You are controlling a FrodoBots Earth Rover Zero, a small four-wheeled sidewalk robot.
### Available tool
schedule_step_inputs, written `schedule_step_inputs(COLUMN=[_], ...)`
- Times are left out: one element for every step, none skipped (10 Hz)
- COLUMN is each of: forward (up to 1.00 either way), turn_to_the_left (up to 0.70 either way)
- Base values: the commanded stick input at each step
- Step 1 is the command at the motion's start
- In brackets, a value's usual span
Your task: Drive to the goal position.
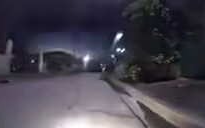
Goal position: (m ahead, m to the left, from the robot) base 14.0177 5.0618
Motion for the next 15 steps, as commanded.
schedule_step_inputs(forward=[0.70,0.70,0.70,0.70,0.70,0.70,0.70,0.70,0.70,0.70,0.70,0.70,0.70,0.70,0.70], turn_to_the_left=[0.00,0.00,0.00,0.00,0.00,0.00,0.00,0.00,-0.35,-0.35,-0.35,-0.35,-0.18,0.00,0.00])
